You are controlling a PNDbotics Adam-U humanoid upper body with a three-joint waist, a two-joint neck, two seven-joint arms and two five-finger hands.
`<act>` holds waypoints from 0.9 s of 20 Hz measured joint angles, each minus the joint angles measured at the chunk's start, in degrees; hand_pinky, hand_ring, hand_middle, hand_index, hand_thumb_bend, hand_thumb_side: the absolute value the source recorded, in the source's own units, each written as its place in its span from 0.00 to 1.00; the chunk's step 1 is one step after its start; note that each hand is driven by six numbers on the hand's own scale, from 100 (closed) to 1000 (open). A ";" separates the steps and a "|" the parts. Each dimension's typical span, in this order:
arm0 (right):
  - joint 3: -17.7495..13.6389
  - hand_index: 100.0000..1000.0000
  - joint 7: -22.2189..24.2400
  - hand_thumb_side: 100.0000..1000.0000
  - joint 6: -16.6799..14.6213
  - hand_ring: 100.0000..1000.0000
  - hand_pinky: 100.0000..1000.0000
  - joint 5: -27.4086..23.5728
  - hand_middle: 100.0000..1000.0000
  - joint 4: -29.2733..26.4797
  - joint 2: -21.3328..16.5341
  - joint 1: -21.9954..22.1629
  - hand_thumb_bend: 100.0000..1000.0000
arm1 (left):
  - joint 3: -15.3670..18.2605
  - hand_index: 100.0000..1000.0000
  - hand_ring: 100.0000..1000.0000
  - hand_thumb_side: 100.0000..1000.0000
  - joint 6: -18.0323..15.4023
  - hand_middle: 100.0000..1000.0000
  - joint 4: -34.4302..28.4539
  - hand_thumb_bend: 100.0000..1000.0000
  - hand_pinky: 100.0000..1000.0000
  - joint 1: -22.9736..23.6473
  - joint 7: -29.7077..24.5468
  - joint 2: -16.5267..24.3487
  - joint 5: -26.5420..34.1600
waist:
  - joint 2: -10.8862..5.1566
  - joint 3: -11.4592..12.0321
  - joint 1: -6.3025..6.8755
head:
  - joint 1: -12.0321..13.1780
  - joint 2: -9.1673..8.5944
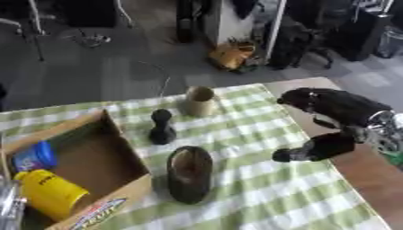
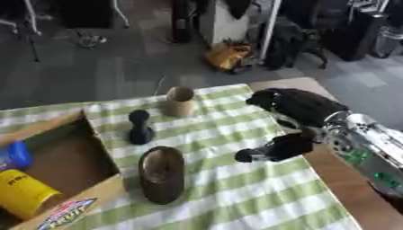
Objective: Pick up objects on the table and place them in the box.
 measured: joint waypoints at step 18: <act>1.01 1.00 9.51 0.64 -1.56 1.00 0.98 -3.67 1.00 4.98 0.03 -2.95 0.93 | -0.16 0.90 1.00 0.99 0.28 0.92 0.00 0.07 0.89 -0.02 0.50 0.10 2.40 | 4.46 5.89 -1.65 | -3.81 -4.67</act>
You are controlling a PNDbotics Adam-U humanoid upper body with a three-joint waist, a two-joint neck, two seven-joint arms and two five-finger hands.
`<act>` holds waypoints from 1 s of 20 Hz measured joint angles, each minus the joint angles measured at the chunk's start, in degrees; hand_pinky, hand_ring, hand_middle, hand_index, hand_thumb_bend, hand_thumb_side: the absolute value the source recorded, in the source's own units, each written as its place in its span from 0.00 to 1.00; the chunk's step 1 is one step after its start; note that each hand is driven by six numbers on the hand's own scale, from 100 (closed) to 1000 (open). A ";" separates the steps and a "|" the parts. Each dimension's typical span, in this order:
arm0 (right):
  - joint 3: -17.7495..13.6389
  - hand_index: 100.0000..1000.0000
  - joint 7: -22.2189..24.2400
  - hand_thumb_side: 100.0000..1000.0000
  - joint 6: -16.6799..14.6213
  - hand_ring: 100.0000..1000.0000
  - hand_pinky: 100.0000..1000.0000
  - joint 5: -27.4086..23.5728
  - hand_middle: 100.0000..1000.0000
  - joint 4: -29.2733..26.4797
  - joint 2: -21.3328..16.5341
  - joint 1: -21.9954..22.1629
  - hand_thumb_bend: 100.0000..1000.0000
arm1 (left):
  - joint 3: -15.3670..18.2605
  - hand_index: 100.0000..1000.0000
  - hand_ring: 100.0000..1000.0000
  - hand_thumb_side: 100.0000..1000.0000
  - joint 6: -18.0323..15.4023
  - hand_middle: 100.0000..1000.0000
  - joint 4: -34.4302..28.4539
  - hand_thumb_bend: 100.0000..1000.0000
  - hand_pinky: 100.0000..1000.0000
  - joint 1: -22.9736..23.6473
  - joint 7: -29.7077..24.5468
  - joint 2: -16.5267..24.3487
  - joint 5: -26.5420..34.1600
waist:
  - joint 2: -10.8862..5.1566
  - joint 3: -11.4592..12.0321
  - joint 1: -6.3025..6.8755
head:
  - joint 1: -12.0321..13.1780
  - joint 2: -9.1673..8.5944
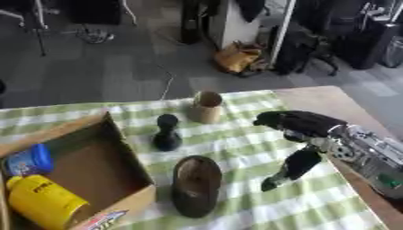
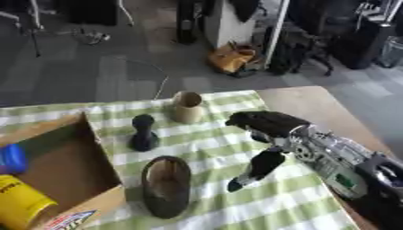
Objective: Pick up objects on the table and place them in the box.
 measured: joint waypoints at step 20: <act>0.11 1.00 0.48 0.68 -0.55 1.00 0.95 -2.10 0.99 -3.62 0.01 -4.17 0.97 | 0.00 0.86 1.00 1.00 -0.60 0.91 0.00 0.11 0.89 0.99 0.68 0.49 1.74 | 1.45 3.55 -2.62 | -3.89 -1.38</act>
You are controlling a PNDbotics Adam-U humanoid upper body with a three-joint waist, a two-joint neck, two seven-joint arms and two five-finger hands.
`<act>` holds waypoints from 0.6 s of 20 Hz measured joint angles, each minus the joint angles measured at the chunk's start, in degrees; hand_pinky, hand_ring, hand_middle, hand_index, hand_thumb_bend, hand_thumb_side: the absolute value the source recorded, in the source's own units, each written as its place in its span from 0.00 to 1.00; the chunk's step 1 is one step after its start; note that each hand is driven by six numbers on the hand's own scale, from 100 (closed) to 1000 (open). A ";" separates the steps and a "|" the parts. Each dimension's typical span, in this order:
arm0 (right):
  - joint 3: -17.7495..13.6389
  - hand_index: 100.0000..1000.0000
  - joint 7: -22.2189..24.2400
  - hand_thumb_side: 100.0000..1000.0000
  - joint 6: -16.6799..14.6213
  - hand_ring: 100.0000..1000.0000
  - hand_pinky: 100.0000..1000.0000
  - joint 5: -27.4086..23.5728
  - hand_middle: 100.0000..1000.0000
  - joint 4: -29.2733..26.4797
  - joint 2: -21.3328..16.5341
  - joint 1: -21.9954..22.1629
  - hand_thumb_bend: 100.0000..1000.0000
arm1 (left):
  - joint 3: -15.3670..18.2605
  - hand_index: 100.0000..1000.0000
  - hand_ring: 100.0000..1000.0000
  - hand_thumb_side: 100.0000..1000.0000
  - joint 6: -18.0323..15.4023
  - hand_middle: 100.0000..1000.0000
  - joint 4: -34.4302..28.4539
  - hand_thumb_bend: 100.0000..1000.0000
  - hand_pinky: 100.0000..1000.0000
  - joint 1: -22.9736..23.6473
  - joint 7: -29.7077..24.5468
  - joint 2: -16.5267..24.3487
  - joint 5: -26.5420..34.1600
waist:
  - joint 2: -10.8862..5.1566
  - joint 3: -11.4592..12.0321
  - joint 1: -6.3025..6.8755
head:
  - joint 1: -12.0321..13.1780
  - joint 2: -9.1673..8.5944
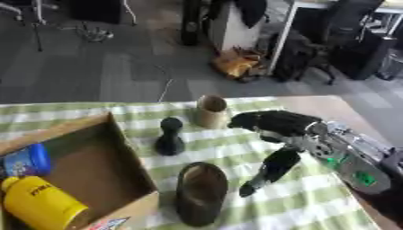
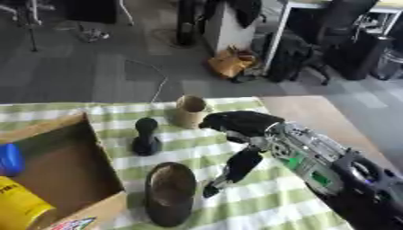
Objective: Pick up objects on the table and place them in the box.
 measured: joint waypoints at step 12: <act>1.70 1.00 0.93 0.68 -0.29 1.00 0.96 -0.64 1.00 0.04 1.57 -2.30 0.97 | 0.00 0.85 1.00 1.00 -1.07 0.90 0.00 0.12 0.88 0.29 0.58 -0.56 0.77 | 1.15 2.81 -1.41 | -1.94 -0.74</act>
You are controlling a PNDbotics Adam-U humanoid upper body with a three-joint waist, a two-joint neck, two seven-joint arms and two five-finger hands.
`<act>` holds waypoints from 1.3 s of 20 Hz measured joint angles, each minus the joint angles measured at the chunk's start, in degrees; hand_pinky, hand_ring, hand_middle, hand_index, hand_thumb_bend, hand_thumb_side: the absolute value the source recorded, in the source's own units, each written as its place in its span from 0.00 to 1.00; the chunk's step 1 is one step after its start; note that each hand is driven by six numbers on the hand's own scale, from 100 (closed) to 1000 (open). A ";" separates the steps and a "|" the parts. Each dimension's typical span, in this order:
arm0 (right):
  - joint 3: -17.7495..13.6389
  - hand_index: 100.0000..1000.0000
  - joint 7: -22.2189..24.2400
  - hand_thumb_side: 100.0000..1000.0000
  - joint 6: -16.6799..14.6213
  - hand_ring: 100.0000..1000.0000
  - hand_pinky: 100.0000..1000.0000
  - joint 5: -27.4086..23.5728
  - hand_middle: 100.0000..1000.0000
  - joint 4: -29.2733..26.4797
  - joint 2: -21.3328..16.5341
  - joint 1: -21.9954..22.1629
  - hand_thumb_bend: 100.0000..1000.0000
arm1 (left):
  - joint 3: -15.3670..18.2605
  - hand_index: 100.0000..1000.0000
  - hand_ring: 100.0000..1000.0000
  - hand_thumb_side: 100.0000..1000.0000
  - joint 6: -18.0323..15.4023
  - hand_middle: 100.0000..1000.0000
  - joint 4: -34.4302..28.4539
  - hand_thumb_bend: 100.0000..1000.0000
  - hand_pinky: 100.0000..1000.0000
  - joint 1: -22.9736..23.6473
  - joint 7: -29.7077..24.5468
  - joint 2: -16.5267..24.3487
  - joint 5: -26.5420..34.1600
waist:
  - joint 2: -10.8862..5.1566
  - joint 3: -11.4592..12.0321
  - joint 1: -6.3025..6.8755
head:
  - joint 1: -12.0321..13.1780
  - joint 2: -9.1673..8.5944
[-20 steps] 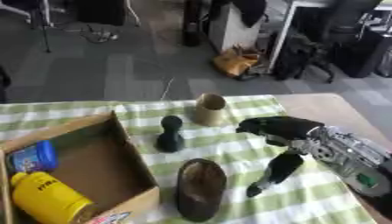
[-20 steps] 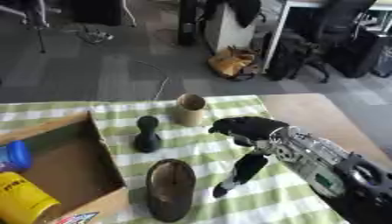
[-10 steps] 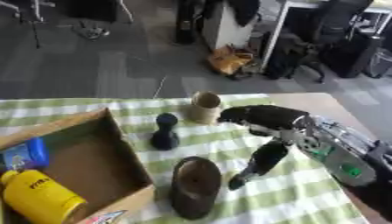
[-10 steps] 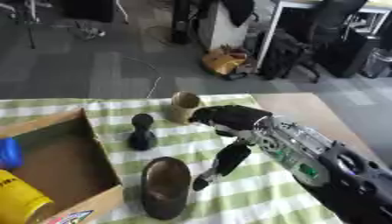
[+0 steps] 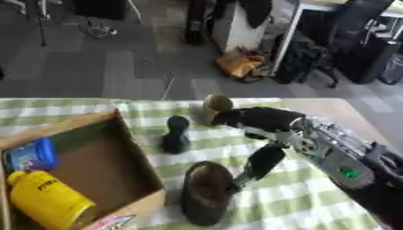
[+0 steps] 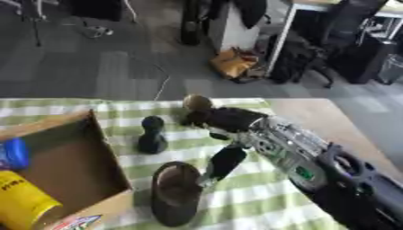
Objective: Pick up objects on the table and place them in the box.
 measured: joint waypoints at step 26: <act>1.58 1.00 8.21 0.46 3.00 1.00 0.97 1.74 1.00 4.95 3.33 -3.13 0.99 | 0.06 0.82 1.00 1.00 -0.42 0.87 0.00 0.13 0.89 0.11 1.15 -0.48 1.50 | 1.03 1.48 -1.04 | -3.30 -0.23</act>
